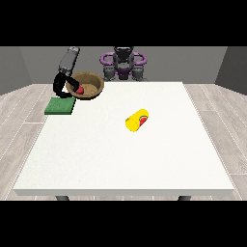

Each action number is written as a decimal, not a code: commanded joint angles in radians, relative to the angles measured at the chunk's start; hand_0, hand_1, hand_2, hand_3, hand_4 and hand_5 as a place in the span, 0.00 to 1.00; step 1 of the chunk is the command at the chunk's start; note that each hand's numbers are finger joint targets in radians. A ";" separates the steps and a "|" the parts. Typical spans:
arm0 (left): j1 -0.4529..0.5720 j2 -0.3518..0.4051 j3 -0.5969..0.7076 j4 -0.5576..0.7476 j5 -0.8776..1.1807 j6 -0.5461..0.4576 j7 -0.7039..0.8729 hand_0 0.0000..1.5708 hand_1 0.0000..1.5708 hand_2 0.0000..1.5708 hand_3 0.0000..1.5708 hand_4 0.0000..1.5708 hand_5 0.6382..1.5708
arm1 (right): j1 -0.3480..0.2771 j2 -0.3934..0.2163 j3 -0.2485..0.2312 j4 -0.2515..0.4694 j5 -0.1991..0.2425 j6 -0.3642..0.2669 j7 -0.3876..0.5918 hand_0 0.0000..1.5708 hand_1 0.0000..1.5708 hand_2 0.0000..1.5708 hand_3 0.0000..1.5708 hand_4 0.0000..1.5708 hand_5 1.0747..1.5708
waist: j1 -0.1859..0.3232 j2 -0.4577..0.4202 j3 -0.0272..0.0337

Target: Pick the cup and pour the ball into the bowl, then pick the bowl and place it on the pad

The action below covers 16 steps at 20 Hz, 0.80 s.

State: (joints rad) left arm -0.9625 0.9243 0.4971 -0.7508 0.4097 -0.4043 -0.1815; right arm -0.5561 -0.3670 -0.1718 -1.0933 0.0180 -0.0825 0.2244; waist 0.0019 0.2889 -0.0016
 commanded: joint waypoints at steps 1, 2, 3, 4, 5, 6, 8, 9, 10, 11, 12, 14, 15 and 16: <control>0.059 0.024 0.018 0.005 -0.009 0.000 -0.044 0.00 0.00 0.00 0.00 0.00 0.97 | 0.058 -0.075 -0.024 0.036 -0.007 0.087 -0.086 1.00 1.00 1.00 1.00 0.82 0.89 | -0.033 0.006 0.0018; 0.018 -0.010 -0.006 -0.026 -0.015 0.050 -0.021 0.00 0.00 0.00 0.00 0.00 0.96 | 0.016 -0.072 -0.018 0.065 0.015 0.067 -0.098 1.00 1.00 1.00 1.00 0.83 0.91 | -0.045 0.017 0.0024; -0.003 0.031 0.003 0.002 -0.006 0.037 0.008 0.00 0.00 0.00 0.00 0.00 0.96 | -0.005 -0.053 -0.003 0.062 0.025 0.052 -0.073 1.00 1.00 1.00 1.00 0.83 0.91 | -0.046 0.012 0.0020; 0.003 0.047 0.012 0.008 -0.002 0.010 -0.018 0.00 0.00 0.00 0.00 0.00 0.96 | -0.027 -0.091 -0.032 0.073 0.007 0.076 -0.085 1.00 1.00 1.00 1.00 0.83 0.91 | -0.041 0.047 0.0019; -0.003 0.025 0.000 -0.034 0.006 0.020 -0.002 0.00 0.00 0.00 0.00 0.00 0.96 | -0.017 -0.075 -0.050 0.129 0.012 0.052 -0.154 1.00 1.00 1.00 1.00 0.83 0.91 | -0.022 0.049 0.0025; -0.005 -0.007 -0.030 -0.076 -0.011 0.058 0.012 0.00 0.00 0.00 0.00 0.00 0.97 | -0.052 -0.107 -0.059 0.171 0.007 0.084 -0.137 1.00 1.00 1.00 1.00 0.83 0.91 | -0.011 0.038 0.0029; -0.014 -0.001 -0.014 -0.062 -0.001 0.067 0.001 0.00 0.00 0.00 0.00 0.00 0.96 | -0.060 -0.112 -0.072 0.181 0.000 0.088 -0.182 1.00 1.00 1.00 1.00 0.83 0.91 | -0.032 0.067 0.0027; 0.028 -0.043 -0.024 -0.084 -0.004 0.069 -0.020 0.00 0.00 0.00 0.00 0.00 0.96 | -0.071 -0.175 -0.108 0.210 -0.026 0.134 -0.150 1.00 1.00 1.00 1.00 0.83 0.92 | -0.017 0.039 0.0026; -0.023 -0.013 -0.029 -0.088 -0.006 0.087 0.015 0.00 0.00 0.00 0.00 0.00 0.96 | -0.094 -0.152 -0.086 0.227 -0.011 0.131 -0.163 1.00 1.00 1.00 1.00 0.83 0.93 | -0.026 0.064 0.0027; 0.011 -0.016 -0.015 -0.079 -0.008 0.092 -0.015 0.00 0.00 0.00 0.00 0.00 0.96 | -0.070 -0.173 -0.115 0.231 -0.029 0.143 -0.202 1.00 1.00 1.00 1.00 0.83 0.92 | -0.035 0.068 0.0026; 0.026 -0.037 -0.023 -0.106 -0.007 0.112 0.000 0.00 0.00 0.00 0.00 0.00 0.96 | -0.052 -0.204 -0.124 0.264 -0.028 0.174 -0.224 1.00 1.00 1.00 0.94 0.83 0.92 | -0.032 0.039 0.0029; -0.041 0.036 -0.010 -0.126 0.023 0.071 0.051 0.00 0.00 0.00 0.00 0.00 0.96 | -0.100 -0.216 -0.180 0.332 -0.067 0.173 -0.259 1.00 1.00 1.00 0.75 0.82 0.93 | -0.009 0.105 0.0039; -0.004 0.007 -0.017 -0.126 0.012 0.088 0.027 0.00 0.00 0.00 0.00 0.00 0.96 | -0.083 -0.199 -0.166 0.335 -0.064 0.183 -0.269 1.00 1.00 1.00 0.77 0.81 0.93 | -0.014 0.085 0.0031; 0.005 0.021 -0.016 -0.163 0.005 0.097 0.024 0.00 0.00 0.00 0.00 0.00 0.96 | -0.079 -0.239 -0.199 0.376 -0.083 0.218 -0.315 1.00 1.00 1.00 0.71 0.83 0.93 | 0.003 0.106 0.0038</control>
State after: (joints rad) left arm -0.9643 0.9334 0.4830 -0.8600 0.4154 -0.3277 -0.1654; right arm -0.6254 -0.5526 -0.3143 -0.8083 -0.0285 0.0774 -0.0133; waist -0.0127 0.3647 0.0014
